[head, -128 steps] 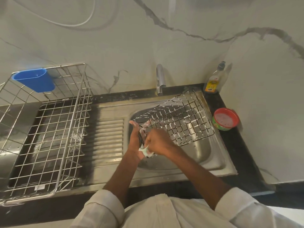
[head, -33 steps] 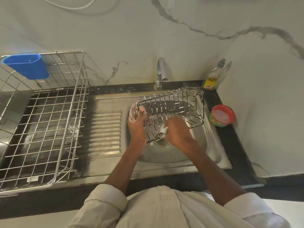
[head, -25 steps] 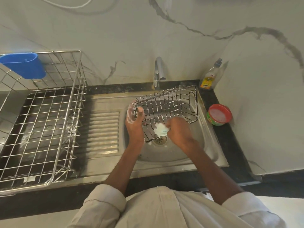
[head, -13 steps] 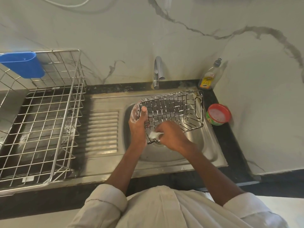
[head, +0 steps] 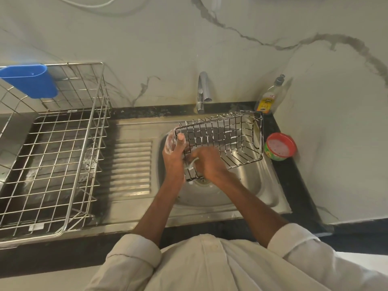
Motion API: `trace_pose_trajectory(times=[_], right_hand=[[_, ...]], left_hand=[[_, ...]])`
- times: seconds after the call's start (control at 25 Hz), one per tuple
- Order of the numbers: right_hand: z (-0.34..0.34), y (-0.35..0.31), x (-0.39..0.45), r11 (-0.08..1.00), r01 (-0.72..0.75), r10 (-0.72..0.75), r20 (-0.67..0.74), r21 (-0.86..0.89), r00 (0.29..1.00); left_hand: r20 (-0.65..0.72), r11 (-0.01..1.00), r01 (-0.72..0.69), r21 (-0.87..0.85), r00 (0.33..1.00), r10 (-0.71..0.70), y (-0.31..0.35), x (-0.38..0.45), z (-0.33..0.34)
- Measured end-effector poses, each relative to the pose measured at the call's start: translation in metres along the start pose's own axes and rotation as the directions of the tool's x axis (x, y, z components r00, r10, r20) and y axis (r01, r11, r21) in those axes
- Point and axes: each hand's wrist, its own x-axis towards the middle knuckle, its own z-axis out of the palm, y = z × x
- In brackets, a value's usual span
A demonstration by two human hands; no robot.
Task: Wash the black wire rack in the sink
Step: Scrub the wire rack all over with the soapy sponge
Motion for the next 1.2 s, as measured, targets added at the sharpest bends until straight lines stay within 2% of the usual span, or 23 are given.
trace_pose_trajectory(times=[0.12,0.24,0.28,0.4,0.44,0.56,0.6,0.72,0.76,0.88,0.96,1.08,1.12,1.2], right_hand=[[-0.033,0.017,-0.005,0.989,-0.013,0.014,0.004,-0.148,1.000],[-0.054,0.033,-0.019,0.986,0.135,-0.110,0.223,-0.101,0.969],[-0.050,0.027,-0.017,0.985,0.137,-0.113,0.215,-0.101,0.970],[-0.028,0.008,0.000,0.996,-0.044,0.037,-0.079,-0.084,0.996],[-0.024,0.007,-0.002,0.993,-0.057,0.046,-0.098,-0.108,0.994],[-0.038,0.027,-0.016,0.996,0.026,-0.021,0.057,-0.082,0.998],[-0.045,0.034,-0.014,0.997,0.001,0.002,0.035,-0.083,0.999],[-0.053,0.041,0.006,0.967,-0.171,0.137,-0.183,-0.190,0.974],[-0.050,0.040,0.009,0.971,-0.165,0.131,-0.187,-0.175,0.973],[-0.049,0.049,-0.005,0.995,-0.004,0.005,0.015,-0.104,1.000],[-0.056,0.054,-0.008,0.989,0.021,-0.008,0.088,-0.148,0.996],[-0.046,0.047,0.012,0.956,-0.144,0.112,-0.134,-0.254,0.985],[-0.041,0.041,0.013,0.949,-0.143,0.104,-0.151,-0.282,0.983],[-0.028,0.041,0.006,0.972,-0.017,-0.001,-0.079,-0.235,0.997]], left_hand=[[-0.003,0.999,-0.032,0.037,0.999,0.032,0.003,-0.003,-0.002],[-0.005,0.996,-0.059,0.074,0.998,0.059,0.002,-0.002,-0.002],[0.005,0.996,-0.062,0.067,0.998,0.062,-0.002,-0.002,-0.001],[0.030,0.996,-0.074,0.048,0.997,0.073,-0.005,-0.002,0.006],[0.038,0.995,-0.083,0.058,0.996,0.081,-0.004,-0.002,0.007],[0.016,0.993,-0.089,0.079,0.996,0.088,0.002,-0.004,0.005],[0.003,0.995,-0.065,0.071,0.998,0.065,0.005,-0.006,0.003],[0.024,0.998,-0.032,0.048,0.999,0.031,0.008,-0.010,0.003],[0.010,0.998,-0.043,0.043,0.999,0.043,0.007,-0.008,0.002],[-0.022,0.996,-0.080,0.040,0.996,0.081,0.011,-0.006,0.000],[-0.038,0.996,-0.085,0.039,0.995,0.087,0.010,-0.007,-0.001],[-0.038,0.998,-0.060,0.036,0.997,0.061,0.011,-0.006,-0.001],[-0.044,0.998,-0.052,0.034,0.998,0.053,0.011,-0.005,-0.001],[-0.061,0.997,-0.056,0.054,0.996,0.060,0.016,-0.005,0.001]])
